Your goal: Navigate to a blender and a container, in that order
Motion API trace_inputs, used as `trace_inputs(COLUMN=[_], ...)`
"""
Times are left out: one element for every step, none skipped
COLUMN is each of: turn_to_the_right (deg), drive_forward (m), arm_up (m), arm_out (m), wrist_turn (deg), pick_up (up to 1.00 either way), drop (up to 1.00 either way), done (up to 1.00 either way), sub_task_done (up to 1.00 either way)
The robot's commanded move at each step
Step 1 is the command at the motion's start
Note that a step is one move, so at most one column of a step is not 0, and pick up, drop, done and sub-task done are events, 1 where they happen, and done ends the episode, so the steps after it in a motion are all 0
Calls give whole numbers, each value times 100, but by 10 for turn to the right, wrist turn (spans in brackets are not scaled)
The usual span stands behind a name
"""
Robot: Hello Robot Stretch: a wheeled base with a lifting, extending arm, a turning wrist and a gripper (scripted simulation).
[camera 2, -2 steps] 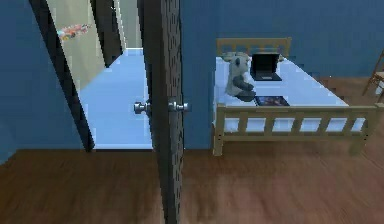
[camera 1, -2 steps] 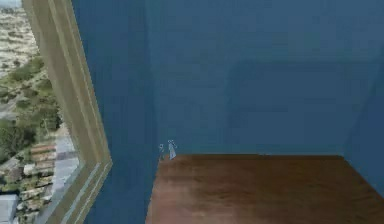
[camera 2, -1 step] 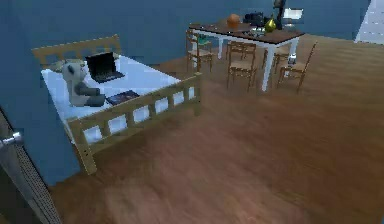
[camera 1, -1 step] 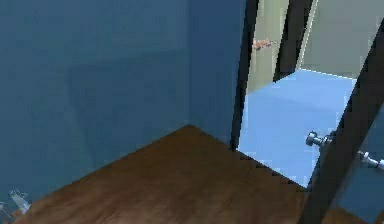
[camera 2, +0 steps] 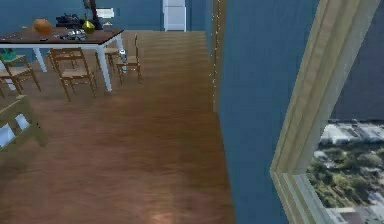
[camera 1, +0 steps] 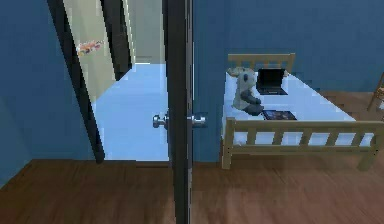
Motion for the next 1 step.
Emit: trace_inputs(turn_to_the_right=[0], drive_forward=[15], arm_up=[0], arm_out=[0], wrist_turn=[0], pick_up=[0], drop=[0], done=[0], sub_task_done=[0])
